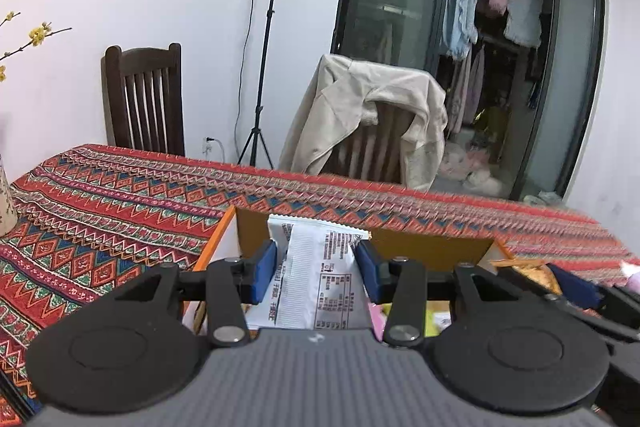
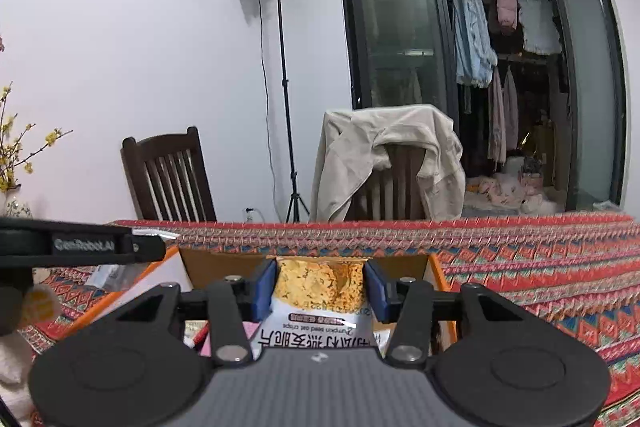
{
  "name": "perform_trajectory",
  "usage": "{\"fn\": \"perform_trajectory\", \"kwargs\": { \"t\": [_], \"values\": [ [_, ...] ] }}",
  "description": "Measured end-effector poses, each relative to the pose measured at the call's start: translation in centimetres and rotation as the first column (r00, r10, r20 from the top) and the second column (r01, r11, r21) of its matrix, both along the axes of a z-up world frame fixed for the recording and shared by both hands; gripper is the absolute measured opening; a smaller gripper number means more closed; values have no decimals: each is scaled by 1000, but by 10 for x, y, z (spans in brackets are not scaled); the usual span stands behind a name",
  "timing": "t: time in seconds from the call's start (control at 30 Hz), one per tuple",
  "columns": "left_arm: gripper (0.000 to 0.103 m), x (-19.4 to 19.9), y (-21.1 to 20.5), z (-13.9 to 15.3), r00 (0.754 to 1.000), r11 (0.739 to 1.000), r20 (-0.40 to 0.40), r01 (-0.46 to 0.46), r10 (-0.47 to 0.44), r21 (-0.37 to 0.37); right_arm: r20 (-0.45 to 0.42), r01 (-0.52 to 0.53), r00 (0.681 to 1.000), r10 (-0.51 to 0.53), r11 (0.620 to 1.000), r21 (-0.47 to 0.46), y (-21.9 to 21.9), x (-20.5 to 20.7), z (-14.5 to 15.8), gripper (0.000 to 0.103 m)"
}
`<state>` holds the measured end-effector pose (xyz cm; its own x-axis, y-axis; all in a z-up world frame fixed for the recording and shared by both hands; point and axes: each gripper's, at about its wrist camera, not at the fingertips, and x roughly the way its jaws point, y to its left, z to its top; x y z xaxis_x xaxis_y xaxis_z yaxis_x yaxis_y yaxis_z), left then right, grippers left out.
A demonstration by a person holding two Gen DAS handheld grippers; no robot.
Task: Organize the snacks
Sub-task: 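Lower both packets into the box and open both tools, then withdraw both tools from the box back to the snack pile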
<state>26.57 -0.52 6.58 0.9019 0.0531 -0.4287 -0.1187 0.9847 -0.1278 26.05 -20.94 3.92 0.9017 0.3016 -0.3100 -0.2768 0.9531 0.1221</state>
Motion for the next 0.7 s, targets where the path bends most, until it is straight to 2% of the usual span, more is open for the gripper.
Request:
{"fn": "perform_trajectory", "kwargs": {
  "t": [0.33, 0.43, 0.47, 0.5, 0.53, 0.57, 0.6, 0.7],
  "values": [
    [46, 9, -2, -19, 999, 1000, -50, -1, 2, 23, -52, -17, 999, 16, 1000, -11, 2, 11, -15, 47],
    [49, 8, 0, -20, 999, 1000, -49, -15, 15, 13, -66, -13, 998, 12, 1000, -9, 2, 10, -17, 48],
    [57, 7, 1, -20, 999, 1000, -48, -18, 18, 8, -70, -10, 998, 9, 1000, -8, 1, 10, -18, 52],
    [70, 7, 2, -21, 999, 1000, -45, -19, 20, 4, -78, -10, 997, 9, 1000, -5, 1, 10, -18, 59],
    [79, 6, 3, -20, 999, 1000, -39, -27, 27, 3, -83, -6, 997, 6, 1000, 1, 0, 11, -18, 72],
    [97, 4, 3, -20, 999, 999, -32, -40, 40, 3, -88, 0, 996, 1, 1000, 8, -2, 11, -18, 90],
    [103, 2, 3, -20, 998, 998, -20, -60, 60, 6, -92, 5, 996, -3, 1000, 16, -4, 11, -19, 100],
    [103, 2, 5, -18, 997, 998, -18, -70, 70, 6, -97, 12, 995, -8, 999, 35, -8, 10, -19, 103]
  ]
}}
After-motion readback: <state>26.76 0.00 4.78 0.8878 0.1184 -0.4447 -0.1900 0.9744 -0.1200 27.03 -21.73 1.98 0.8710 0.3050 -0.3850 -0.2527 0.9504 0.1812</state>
